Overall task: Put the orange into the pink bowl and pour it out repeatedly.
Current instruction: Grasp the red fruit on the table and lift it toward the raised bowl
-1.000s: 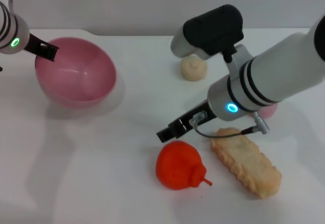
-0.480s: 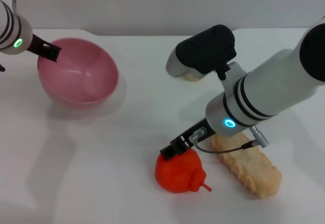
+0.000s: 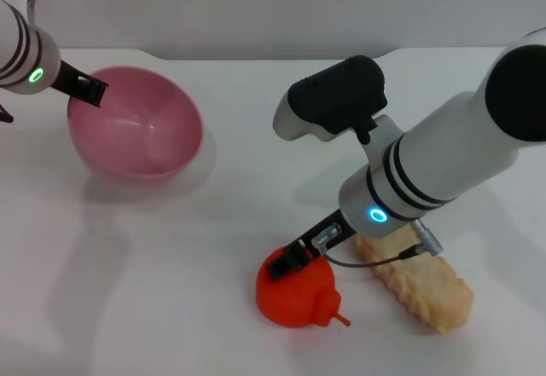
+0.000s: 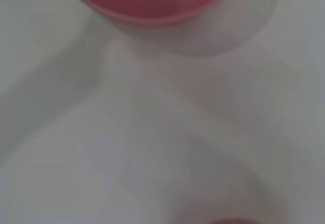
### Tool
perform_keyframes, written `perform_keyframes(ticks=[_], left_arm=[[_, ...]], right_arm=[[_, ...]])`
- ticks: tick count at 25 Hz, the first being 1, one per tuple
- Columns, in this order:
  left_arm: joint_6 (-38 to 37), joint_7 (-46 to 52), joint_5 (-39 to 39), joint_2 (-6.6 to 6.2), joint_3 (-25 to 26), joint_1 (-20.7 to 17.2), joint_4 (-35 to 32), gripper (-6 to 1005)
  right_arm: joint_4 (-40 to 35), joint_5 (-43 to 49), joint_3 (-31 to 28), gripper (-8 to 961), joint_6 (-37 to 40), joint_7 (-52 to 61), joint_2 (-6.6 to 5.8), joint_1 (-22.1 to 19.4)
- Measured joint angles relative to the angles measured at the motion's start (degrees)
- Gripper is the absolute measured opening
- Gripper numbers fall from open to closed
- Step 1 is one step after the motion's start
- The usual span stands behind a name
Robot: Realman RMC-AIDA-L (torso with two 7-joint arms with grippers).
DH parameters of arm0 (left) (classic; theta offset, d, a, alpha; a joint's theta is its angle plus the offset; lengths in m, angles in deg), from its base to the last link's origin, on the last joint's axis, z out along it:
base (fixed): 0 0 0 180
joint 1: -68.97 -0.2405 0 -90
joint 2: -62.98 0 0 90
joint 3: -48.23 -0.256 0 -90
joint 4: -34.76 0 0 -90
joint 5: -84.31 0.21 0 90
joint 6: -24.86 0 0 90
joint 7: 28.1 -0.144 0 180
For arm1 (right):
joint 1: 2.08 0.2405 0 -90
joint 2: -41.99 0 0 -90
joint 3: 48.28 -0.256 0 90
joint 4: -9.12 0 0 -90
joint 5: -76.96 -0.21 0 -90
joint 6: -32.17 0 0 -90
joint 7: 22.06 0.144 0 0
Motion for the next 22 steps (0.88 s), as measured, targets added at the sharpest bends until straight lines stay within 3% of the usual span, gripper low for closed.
perform_keyframes(ticks=[4, 10, 16, 19, 22], left_arm=[[0.1, 0.0, 0.0, -0.02, -0.1, -0.1, -0.2, 40], [0.2, -0.2, 0.0, -0.09, -0.1, -0.1, -0.2, 40], [0.2, -0.4, 0.0, -0.11, -0.1, -0.1, -0.3, 41], [0.1, -0.4, 0.0, -0.11, -0.1, -0.1, -0.3, 41], [0.1, -0.4, 0.0, -0.11, -0.1, 0.0, -0.3, 41]], right_arm=[[1.6, 0.0, 0.8, 701, 0.1, -1.1, -0.01, 0.7], [-3.6, 3.2, 3.6, 700, -0.1, -3.0, -0.06, -0.6], [-3.8, 3.7, 2.5, 524, -0.1, -2.9, -0.20, -0.7], [-4.0, 3.7, 1.7, 290, 0.0, -2.9, -0.22, -0.8], [-5.5, 3.7, 1.2, 228, 0.0, -3.0, -0.26, -1.2]])
